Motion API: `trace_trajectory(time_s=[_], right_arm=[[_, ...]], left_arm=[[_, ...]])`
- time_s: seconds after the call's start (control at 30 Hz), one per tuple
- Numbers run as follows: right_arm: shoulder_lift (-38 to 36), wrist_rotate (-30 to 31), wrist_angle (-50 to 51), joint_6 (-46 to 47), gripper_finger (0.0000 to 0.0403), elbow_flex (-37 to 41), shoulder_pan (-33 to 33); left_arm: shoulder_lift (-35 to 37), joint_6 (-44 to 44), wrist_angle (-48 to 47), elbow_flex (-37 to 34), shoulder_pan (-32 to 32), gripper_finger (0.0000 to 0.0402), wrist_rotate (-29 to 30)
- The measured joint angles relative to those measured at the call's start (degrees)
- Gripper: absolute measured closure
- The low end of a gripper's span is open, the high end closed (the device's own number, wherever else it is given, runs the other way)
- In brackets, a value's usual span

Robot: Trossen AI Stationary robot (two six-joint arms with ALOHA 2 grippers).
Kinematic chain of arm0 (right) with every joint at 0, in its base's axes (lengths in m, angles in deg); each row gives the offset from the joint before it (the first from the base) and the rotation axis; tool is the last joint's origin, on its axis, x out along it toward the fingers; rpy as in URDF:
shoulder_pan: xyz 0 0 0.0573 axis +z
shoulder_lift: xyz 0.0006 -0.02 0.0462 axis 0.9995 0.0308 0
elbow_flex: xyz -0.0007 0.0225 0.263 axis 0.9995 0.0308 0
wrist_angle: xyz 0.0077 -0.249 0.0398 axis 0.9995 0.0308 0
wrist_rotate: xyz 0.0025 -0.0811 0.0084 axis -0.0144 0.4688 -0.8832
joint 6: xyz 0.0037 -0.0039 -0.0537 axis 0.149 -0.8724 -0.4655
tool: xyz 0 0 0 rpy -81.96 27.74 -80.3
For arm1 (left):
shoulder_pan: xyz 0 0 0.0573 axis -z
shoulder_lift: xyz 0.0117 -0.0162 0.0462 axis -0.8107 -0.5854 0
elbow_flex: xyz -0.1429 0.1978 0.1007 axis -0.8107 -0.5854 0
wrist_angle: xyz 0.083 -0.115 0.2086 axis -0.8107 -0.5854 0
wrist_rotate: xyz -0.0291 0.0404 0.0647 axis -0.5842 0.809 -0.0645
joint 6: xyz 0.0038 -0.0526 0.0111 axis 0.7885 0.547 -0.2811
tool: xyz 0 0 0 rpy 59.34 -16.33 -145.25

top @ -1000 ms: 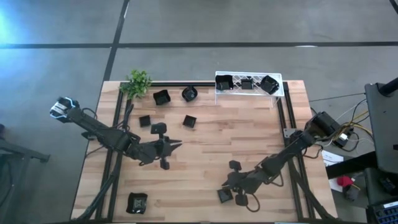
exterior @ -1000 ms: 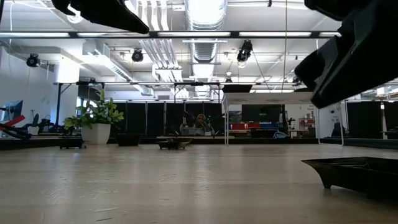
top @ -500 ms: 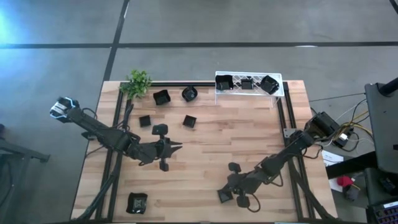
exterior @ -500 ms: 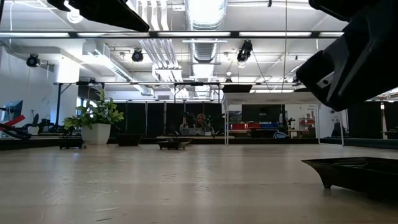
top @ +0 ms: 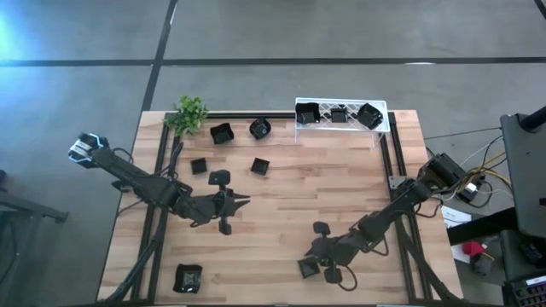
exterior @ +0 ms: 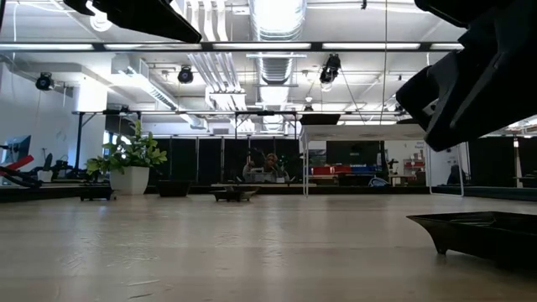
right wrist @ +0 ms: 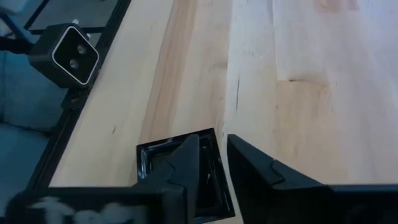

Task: Pick & Place Mini shaped plates
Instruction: Stack the black square plate on top of the black square plate on the shelf

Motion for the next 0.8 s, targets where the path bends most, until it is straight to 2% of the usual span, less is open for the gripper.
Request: trace_trajectory(time_s=[0.23, 0.47, 0.8], right_arm=[[0.9, 0.0, 1.3, 0.4, 0.0289, 0.2, 0.0], [4.4, 0.0, 1.6, 0.6, 0.0302, 0.3, -0.3], [4.9, -0.7, 1.5, 1.7, 0.0324, 0.3, -0.3]], left_arm=[[0.0, 0.0, 0.0, 0.0, 0.0, 0.0354, 0.0], [0.0, 0.0, 0.1, 0.0, 0.0, 0.0354, 0.0], [0.0, 0.0, 0.2, 0.0, 0.0, 0.0354, 0.0]])
